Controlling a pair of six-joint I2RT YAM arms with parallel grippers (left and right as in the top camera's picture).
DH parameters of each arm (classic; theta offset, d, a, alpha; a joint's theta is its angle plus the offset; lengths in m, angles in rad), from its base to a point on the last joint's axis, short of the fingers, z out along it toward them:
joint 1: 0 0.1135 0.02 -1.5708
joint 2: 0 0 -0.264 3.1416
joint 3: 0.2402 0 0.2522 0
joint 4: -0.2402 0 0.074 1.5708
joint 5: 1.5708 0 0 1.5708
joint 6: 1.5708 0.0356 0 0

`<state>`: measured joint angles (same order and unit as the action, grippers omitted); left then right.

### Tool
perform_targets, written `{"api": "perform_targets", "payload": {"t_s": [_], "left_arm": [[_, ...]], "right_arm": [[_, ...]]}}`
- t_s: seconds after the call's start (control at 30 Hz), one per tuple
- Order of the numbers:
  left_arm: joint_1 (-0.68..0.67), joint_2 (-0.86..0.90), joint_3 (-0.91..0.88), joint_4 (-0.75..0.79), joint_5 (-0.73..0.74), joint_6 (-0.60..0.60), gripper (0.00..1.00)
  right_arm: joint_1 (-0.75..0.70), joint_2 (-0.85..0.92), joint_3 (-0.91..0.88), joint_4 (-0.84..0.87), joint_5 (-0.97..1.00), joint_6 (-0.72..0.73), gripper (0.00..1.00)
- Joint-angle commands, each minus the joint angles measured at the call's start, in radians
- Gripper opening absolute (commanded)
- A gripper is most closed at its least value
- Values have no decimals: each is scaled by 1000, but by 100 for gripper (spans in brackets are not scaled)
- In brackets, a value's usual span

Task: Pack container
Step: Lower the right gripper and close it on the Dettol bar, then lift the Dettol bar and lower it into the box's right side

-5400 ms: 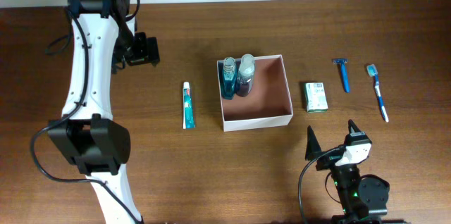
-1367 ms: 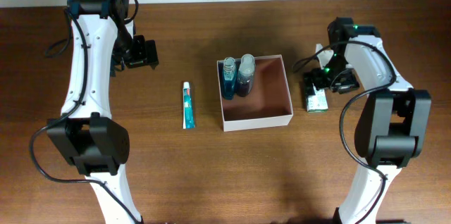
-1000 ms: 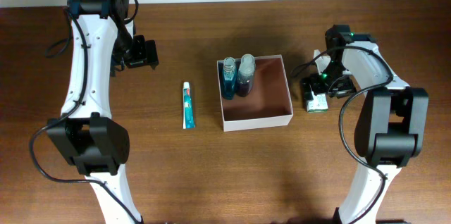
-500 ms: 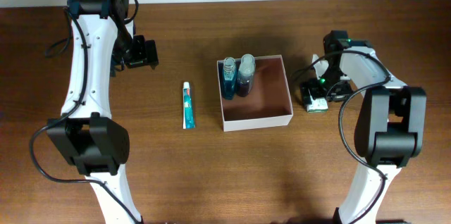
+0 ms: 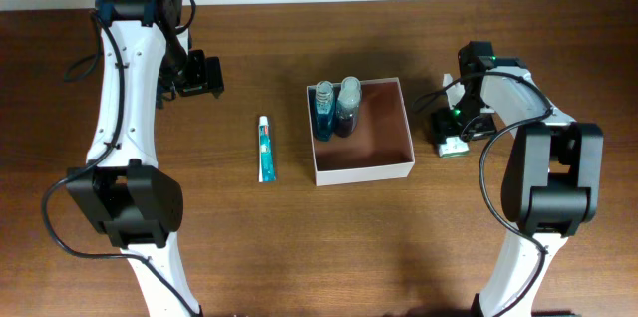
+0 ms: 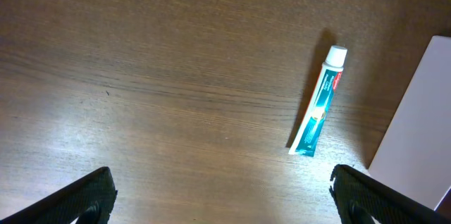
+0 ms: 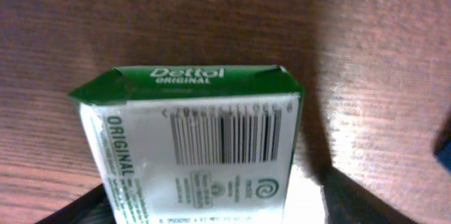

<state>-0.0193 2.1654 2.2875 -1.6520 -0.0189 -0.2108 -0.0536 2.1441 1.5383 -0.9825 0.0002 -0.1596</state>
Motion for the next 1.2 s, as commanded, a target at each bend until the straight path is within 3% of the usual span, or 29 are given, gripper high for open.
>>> {"api": "perform_targets", "payload": {"t_s": [0.0,0.17,0.47,0.67,0.87,1.17], "left_arm": [[5,-34,-3,2,-7,-13,99],[5,-34,-3,2,-7,-13,99],[5,-34,-3,2,-7,-13,99],[5,-34,-3,2,-7,-13,99],[5,-34,-3,2,-7,-13,99],[5,-34,-3,2,-7,-13,99]], "right_arm": [[-4,10,-21,8,-18,0,73],[-4,10,-21,20,-18,0,66],[-4,10,-21,65,-17,-1,63],[-4,10,-21,77,-18,11,49],[-4,10,-21,77,-18,19,46],[-4,9,133,-68,-18,46,43]]}}
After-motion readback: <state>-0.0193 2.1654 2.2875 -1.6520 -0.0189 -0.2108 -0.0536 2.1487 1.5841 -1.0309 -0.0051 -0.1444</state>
